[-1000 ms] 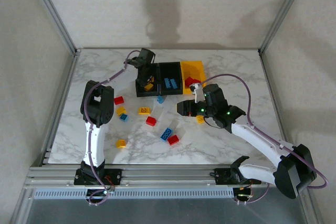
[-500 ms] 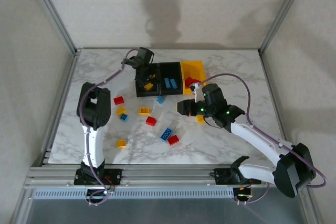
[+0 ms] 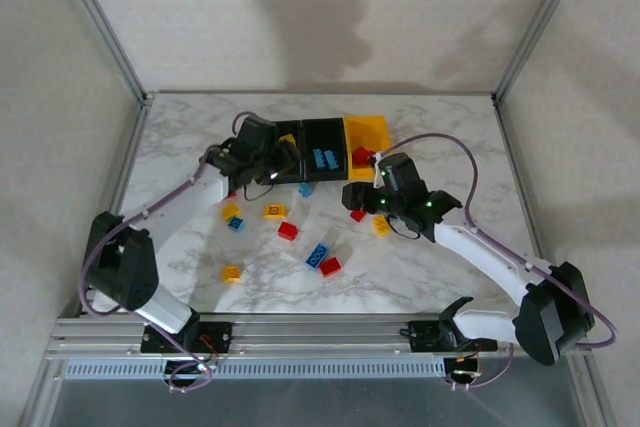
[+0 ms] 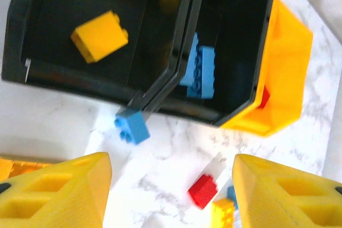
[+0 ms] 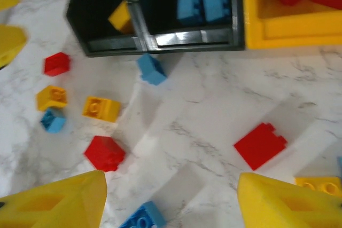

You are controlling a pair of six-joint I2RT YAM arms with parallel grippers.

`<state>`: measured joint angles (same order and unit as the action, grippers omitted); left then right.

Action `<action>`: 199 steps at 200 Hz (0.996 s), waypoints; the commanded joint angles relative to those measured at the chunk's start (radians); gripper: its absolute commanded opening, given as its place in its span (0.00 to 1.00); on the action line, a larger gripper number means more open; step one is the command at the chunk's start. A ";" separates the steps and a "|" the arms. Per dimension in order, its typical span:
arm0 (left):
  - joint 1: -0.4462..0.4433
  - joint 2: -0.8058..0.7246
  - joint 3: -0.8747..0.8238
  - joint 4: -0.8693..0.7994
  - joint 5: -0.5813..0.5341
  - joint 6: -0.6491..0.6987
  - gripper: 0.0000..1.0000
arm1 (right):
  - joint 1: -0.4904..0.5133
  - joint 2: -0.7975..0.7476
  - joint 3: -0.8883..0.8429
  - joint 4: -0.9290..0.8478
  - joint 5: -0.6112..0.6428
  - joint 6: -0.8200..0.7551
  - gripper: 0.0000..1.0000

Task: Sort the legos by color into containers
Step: Pick up the lego from the center of the table.

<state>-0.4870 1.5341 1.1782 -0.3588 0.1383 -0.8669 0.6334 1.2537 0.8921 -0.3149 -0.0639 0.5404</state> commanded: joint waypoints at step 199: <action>-0.033 -0.379 -0.456 0.162 0.112 0.113 0.70 | 0.002 0.669 0.386 -0.357 0.169 0.421 0.58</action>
<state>-0.5194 1.1538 0.7303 -0.2195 0.2432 -0.7479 0.6334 1.8832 1.2530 -0.6331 0.0860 0.9398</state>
